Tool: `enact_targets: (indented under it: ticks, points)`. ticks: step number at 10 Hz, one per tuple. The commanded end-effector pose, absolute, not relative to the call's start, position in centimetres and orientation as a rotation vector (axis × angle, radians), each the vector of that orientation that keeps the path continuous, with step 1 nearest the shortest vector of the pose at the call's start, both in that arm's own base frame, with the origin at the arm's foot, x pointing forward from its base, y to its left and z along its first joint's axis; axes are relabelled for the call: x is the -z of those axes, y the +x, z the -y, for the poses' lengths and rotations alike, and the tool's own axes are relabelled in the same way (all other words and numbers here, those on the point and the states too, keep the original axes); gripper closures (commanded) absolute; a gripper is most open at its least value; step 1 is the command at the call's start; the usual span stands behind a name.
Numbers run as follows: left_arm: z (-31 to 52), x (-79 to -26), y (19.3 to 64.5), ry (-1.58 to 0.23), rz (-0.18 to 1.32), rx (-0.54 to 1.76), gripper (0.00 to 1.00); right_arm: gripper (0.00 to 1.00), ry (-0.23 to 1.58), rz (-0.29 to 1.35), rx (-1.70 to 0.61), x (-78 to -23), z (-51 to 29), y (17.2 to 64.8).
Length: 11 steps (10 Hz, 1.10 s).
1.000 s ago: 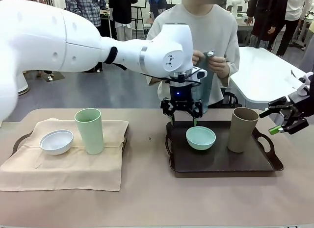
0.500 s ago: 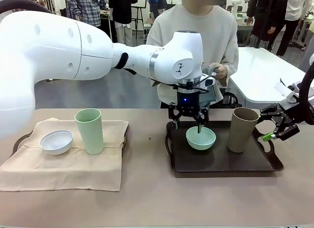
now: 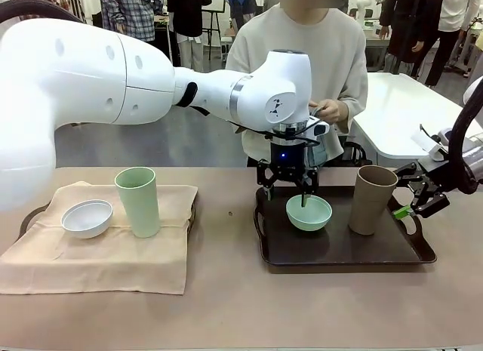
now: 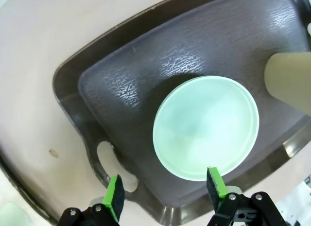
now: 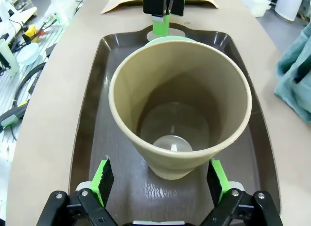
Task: Set up a tray with a mat and arrange the tableware.
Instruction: Pick up the Picnic Bowl and Reusable plastic cup from the Handle tray in front of the human's position and hold them in the air.
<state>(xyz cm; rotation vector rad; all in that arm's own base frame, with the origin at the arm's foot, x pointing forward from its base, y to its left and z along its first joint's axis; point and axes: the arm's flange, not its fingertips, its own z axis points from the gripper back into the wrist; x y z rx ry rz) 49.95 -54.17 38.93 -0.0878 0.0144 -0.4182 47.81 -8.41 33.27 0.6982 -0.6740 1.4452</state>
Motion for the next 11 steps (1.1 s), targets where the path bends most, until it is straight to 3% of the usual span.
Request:
enact_targets:
  ticks: [1,6,11]
  points:
    - [54.2,-39.0,50.0,-0.091,-0.011,0.418,0.11,0.0,0.705,0.671,-1.453,-33.6,8.6,47.5]
    - [54.7,-38.1,50.7,-0.091,-0.026,0.405,0.11,0.0,0.744,0.71,-1.298,-31.0,7.0,49.9]
    - [55.8,-36.4,52.2,-0.14,0.031,0.268,0.11,0.0,0.796,0.738,-1.309,-29.4,5.8,50.0]
